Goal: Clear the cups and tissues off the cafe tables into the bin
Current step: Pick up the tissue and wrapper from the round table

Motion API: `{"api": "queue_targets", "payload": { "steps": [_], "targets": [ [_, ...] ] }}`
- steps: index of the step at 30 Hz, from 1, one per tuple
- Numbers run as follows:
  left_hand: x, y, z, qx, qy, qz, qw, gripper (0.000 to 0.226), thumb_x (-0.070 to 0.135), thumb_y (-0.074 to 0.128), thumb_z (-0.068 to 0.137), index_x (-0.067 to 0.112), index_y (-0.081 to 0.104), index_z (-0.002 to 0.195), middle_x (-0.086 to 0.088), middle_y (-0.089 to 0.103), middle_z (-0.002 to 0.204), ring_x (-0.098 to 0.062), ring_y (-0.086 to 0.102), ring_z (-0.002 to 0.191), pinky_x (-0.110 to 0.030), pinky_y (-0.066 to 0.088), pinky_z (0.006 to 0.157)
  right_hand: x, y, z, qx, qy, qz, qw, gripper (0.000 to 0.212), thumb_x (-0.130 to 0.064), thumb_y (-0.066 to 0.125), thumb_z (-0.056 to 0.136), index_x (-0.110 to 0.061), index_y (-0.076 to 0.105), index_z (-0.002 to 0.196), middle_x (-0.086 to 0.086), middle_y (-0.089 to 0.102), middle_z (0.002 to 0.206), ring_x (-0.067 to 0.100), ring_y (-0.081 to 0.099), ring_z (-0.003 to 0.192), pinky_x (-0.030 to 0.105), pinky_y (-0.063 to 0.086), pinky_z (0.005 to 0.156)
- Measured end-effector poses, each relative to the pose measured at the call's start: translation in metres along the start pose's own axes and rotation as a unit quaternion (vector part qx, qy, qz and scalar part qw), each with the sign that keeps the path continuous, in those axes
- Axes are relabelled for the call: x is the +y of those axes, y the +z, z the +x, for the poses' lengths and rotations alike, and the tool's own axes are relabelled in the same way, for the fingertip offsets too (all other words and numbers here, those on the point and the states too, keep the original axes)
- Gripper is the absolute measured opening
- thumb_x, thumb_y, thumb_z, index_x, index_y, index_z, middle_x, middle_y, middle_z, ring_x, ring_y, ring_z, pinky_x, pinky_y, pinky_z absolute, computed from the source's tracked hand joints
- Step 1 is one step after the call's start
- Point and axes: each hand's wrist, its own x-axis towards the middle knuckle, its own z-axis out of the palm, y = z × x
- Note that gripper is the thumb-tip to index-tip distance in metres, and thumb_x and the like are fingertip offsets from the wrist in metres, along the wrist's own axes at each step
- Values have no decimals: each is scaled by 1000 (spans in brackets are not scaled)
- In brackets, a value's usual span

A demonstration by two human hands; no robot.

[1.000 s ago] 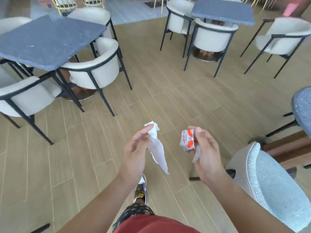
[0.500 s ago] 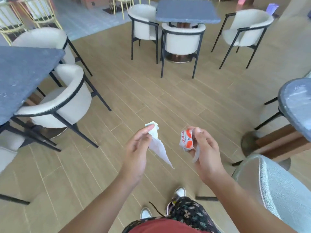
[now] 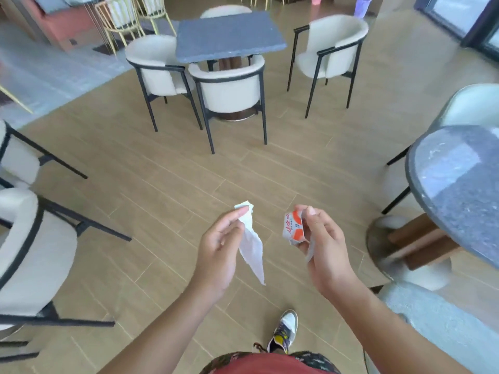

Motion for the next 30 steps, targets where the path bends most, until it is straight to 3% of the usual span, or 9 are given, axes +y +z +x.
{"api": "queue_targets", "payload": {
  "steps": [6,9,13,16,19,24,30],
  "targets": [
    [20,72,105,-58,21,24,998,34,3,50,105,23,71,123,15,70,128,3,61,119,-8,42,92,-58,-30,90,50,-19,3,999,30,-41,60,97,-17,74,107,5,74,96,20,66,86,38,51,84],
    [20,102,149,-93,41,38,994,35,4,53,105,28,70,123,13,69,124,-1,63,105,-10,44,89,-72,-43,126,76,-28,10,997,25,-34,59,105,-13,72,108,2,72,89,17,65,80,39,50,82],
    [16,136,212,-132,29,26,990,32,9,55,105,33,71,120,25,70,117,0,52,82,-8,44,76,-88,-57,182,117,-27,19,993,27,-28,53,108,-9,72,111,1,71,88,17,62,78,41,48,81],
    [13,158,265,-167,40,30,985,34,6,53,105,30,69,123,20,67,132,7,62,102,-10,45,89,-103,-60,231,123,-45,8,991,29,-37,60,104,-12,72,109,2,71,89,19,61,81,35,50,78],
    [6,180,329,-189,77,49,978,33,14,52,102,30,68,126,20,65,134,-3,57,129,-17,42,103,-119,-59,292,136,-63,-3,989,37,-47,64,95,-14,73,110,3,71,92,16,62,81,31,52,77],
    [13,209,446,-224,75,57,970,36,18,51,100,36,67,127,21,64,134,-8,58,128,-35,44,109,-154,-43,398,159,-79,-9,984,31,-42,60,97,-16,73,107,2,73,91,15,63,80,34,51,80],
    [36,229,568,-250,84,67,962,36,14,52,103,36,67,127,24,63,133,-5,56,130,-34,42,113,-201,-21,505,166,-96,-18,981,37,-46,58,91,-16,73,108,6,71,92,17,61,79,23,53,72]
  ]
}}
